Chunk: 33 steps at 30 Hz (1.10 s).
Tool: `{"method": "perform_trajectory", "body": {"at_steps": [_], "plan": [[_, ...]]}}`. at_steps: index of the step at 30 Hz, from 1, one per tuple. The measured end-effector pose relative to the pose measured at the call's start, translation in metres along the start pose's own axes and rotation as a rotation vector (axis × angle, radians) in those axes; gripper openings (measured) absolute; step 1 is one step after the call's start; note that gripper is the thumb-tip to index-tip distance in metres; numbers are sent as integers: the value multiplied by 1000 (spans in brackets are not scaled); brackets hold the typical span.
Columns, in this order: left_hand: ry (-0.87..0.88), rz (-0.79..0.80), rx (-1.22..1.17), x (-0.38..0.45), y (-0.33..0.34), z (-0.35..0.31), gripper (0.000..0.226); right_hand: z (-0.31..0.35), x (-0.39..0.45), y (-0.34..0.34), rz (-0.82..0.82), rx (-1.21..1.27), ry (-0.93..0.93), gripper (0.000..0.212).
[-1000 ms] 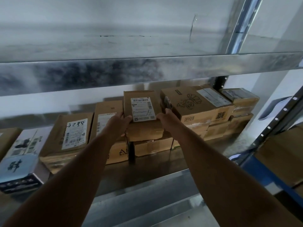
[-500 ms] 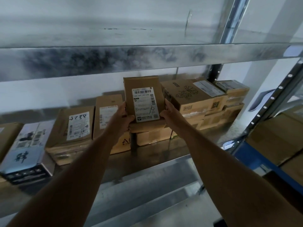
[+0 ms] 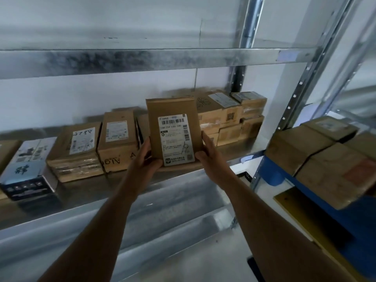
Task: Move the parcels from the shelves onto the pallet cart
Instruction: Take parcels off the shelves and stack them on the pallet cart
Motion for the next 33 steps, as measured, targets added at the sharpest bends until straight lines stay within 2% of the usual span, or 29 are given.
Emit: {"method": "perform_trajectory", "body": {"at_steps": [7,13,19,24,33], "plan": [[-10,102,-10,-39,65,-8,62,13,-75,-48,-71,1,-23,59],[-42,175,31,-57,126,-12,68,18,-134,-101,-173,-22,-2,62],[19,308,94,-74,199,-30,66,15,-199,-163,-352,-79,43,71],[50,429,87,-91,267,-48,62,17,-252,-215,-546,-157,59,70],[94,598,143,-103,368,-59,57,5,-333,-278,-813,-212,213,67]]}}
Point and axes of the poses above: each hand's wrist, its own x-axis towards the middle knuckle, its own y-axis out of the palm, z = x × y, the point moved 7 cm from there along x, towards the middle knuckle, and after that the axes turned 7 degrees about -y, right-handed, at the moved point
